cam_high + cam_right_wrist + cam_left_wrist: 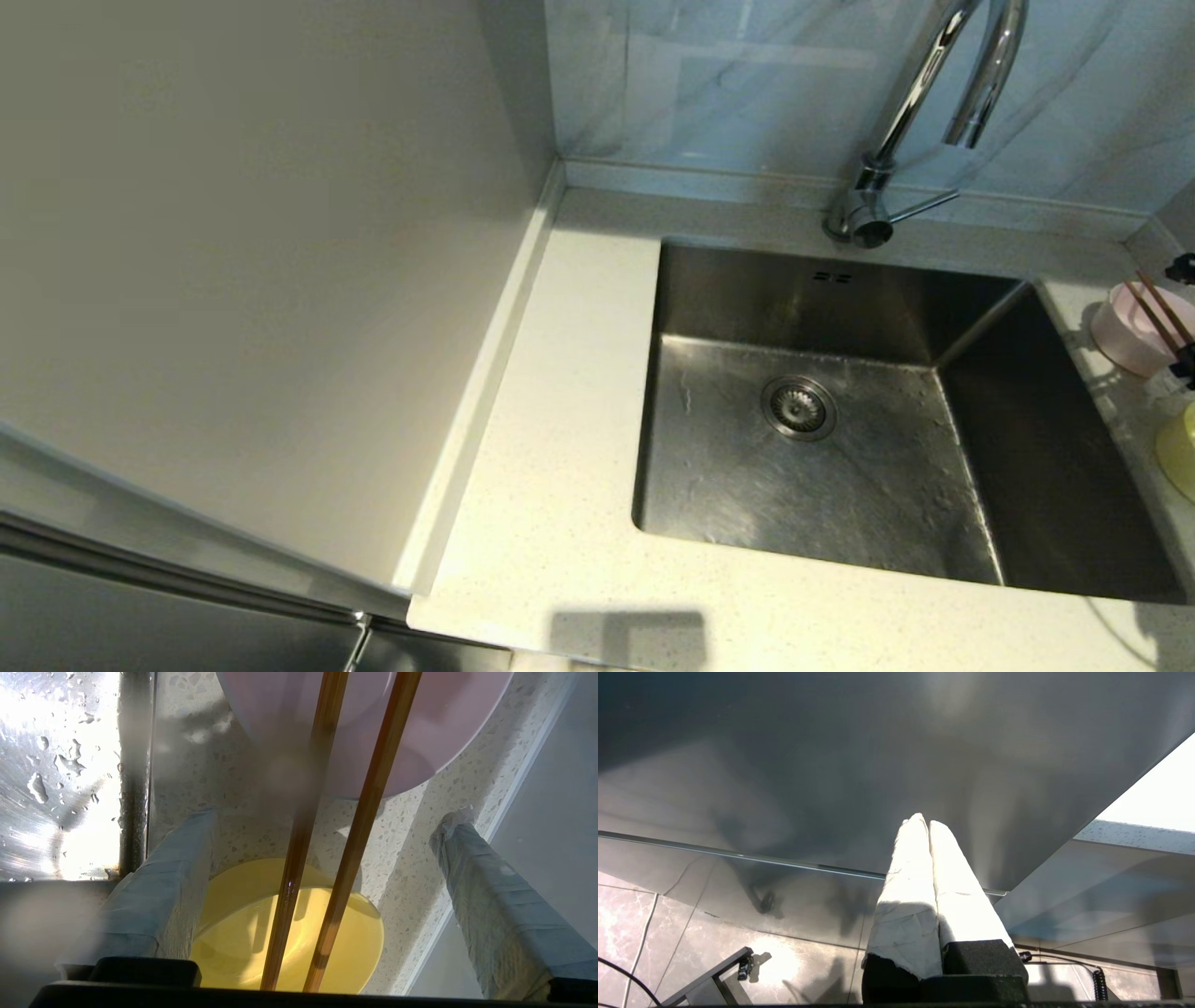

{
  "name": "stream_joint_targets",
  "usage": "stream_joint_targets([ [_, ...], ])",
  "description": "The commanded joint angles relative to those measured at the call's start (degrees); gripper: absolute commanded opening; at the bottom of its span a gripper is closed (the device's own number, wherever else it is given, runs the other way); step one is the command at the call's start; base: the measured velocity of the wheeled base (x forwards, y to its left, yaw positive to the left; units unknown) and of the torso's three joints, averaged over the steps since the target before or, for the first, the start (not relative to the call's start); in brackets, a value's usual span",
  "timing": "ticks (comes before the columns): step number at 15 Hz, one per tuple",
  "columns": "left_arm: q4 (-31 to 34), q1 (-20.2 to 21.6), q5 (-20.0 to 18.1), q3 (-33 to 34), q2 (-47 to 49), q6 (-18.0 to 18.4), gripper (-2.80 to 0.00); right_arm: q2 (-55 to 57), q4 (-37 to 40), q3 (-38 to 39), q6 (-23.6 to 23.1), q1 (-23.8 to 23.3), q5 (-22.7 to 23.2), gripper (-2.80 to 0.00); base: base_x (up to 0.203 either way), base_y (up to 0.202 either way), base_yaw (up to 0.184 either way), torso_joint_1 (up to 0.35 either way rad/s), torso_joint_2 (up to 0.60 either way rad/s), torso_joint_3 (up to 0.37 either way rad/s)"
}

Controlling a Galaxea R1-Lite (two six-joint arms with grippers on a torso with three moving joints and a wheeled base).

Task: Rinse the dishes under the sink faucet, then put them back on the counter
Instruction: Put the chopsticks into the sink

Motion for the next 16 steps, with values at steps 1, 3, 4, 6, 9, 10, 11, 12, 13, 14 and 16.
stream_joint_targets([
  [1, -0.02, 0.01, 0.02, 0.00, -0.18, -0.02, -2.80, -0.05, 0.16, -0.05, -0.21, 0.00, -0.23, 0.00, 0.000, 0.000, 0.000, 0.000, 0.00, 0.000],
  [3, -0.02, 0.01, 0.02, 0.00, -0.18, -0.02, -2.80, 0.04, 0.08, -0.14, -0.29, 0.00, -0.27, 0.00, 0.000, 0.000, 0.000, 0.000, 0.00, 0.000],
  [4, -0.02, 0.01, 0.02, 0.00, -0.18, -0.02, -2.80, 0.13, -0.10, -0.23, -0.29, 0.00, -0.28, 0.00, 0.000, 0.000, 0.000, 0.000, 0.00, 0.000],
  [6, -0.02, 0.01, 0.02, 0.00, -0.18, -0.02, -2.80, 0.13, -0.10, -0.13, -0.21, 0.00, -0.27, 0.00, 0.000, 0.000, 0.000, 0.000, 0.00, 0.000],
  [9, -0.02, 0.01, 0.02, 0.00, -0.18, -0.02, -2.80, 0.13, -0.07, -0.05, -0.29, 0.00, -0.27, 0.00, 0.000, 0.000, 0.000, 0.000, 0.00, 0.000],
  [10, -0.02, 0.01, 0.02, 0.00, -0.18, -0.02, -2.80, 0.13, -0.01, 0.03, -0.29, 0.00, -0.27, 0.00, 0.000, 0.000, 0.000, 0.000, 0.00, 0.000],
  [11, -0.02, 0.01, 0.02, 0.00, -0.18, -0.02, -2.80, 0.13, -0.01, 0.03, -0.29, 0.00, -0.27, 0.00, 0.000, 0.000, 0.000, 0.000, 0.00, 0.000],
  [12, -0.02, 0.01, 0.02, 0.00, -0.18, -0.02, -2.80, 0.13, -0.01, -0.05, -0.29, 0.00, -0.27, 0.00, 0.000, 0.000, 0.000, 0.000, 0.00, 0.000],
  [13, -0.02, 0.01, 0.02, 0.00, -0.18, -0.02, -2.80, 0.13, -0.01, 0.03, -0.29, 0.00, -0.27, 0.00, 0.000, 0.000, 0.000, 0.000, 0.00, 0.000],
  [14, -0.02, 0.01, 0.02, 0.00, -0.18, -0.02, -2.80, 0.16, -0.10, -0.05, -0.29, 0.00, -0.30, 0.00, 0.000, 0.000, 0.000, 0.000, 0.00, 0.000],
  [16, -0.02, 0.01, 0.02, 0.00, -0.18, -0.02, -2.80, 0.35, -0.10, -0.10, -0.21, 0.00, -1.77, 0.00, 0.000, 0.000, 0.000, 0.000, 0.00, 0.000],
])
